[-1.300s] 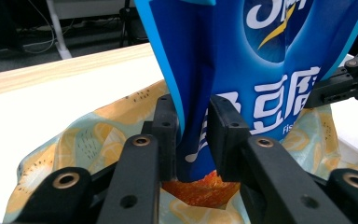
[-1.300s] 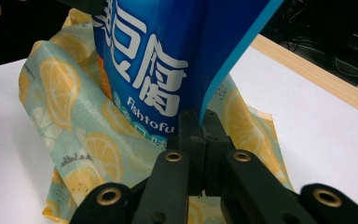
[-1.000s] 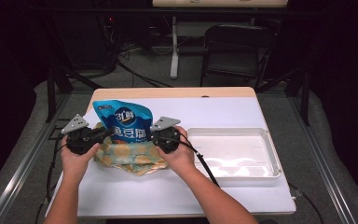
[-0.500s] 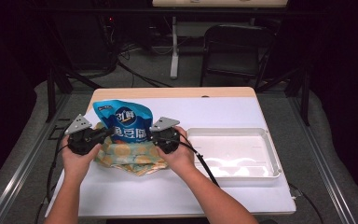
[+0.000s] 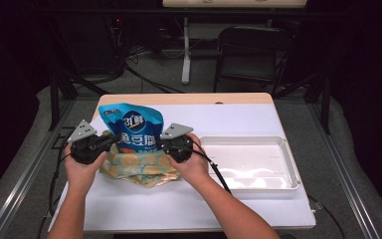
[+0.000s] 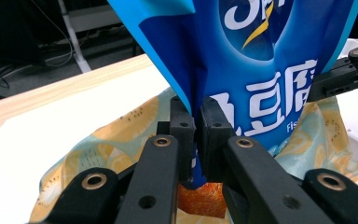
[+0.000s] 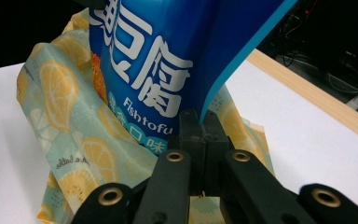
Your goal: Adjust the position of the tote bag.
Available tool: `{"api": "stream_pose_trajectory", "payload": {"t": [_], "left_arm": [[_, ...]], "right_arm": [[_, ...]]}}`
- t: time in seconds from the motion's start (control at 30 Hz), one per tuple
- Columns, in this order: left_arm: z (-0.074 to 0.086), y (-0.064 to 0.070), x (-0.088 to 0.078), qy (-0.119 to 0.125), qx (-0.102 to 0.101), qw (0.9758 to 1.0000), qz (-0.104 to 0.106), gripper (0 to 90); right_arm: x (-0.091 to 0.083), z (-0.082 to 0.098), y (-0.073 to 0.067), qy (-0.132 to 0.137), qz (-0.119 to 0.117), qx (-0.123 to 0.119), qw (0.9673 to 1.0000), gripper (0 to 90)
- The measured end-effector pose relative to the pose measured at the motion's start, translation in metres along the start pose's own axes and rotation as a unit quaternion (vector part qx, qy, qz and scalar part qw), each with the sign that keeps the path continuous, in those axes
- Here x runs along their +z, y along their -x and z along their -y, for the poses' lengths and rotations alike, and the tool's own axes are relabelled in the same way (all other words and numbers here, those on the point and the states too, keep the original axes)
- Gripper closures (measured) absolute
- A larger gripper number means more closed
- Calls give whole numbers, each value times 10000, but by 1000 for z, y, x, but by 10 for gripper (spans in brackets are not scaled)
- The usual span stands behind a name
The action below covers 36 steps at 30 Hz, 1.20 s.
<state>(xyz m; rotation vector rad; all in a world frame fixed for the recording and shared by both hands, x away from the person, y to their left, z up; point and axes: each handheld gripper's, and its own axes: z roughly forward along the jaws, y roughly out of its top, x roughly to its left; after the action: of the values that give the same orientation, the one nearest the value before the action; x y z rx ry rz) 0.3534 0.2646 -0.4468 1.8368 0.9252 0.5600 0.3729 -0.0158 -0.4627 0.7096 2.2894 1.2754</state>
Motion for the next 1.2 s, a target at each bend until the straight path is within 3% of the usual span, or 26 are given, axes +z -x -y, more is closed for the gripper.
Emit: {"api": "stream_pose_trajectory", "payload": {"t": [0.63, 1.2], "left_arm": [[-16, -3, -15, 328, -136, 9994, -5, 857], [-36, 10, -30, 497, 90, 9987, -52, 862]], "right_arm": [[-10, -21, -2, 171, 42, -103, 9998, 900], [-32, -36, -1, 417, 98, -126, 9990, 900]]}}
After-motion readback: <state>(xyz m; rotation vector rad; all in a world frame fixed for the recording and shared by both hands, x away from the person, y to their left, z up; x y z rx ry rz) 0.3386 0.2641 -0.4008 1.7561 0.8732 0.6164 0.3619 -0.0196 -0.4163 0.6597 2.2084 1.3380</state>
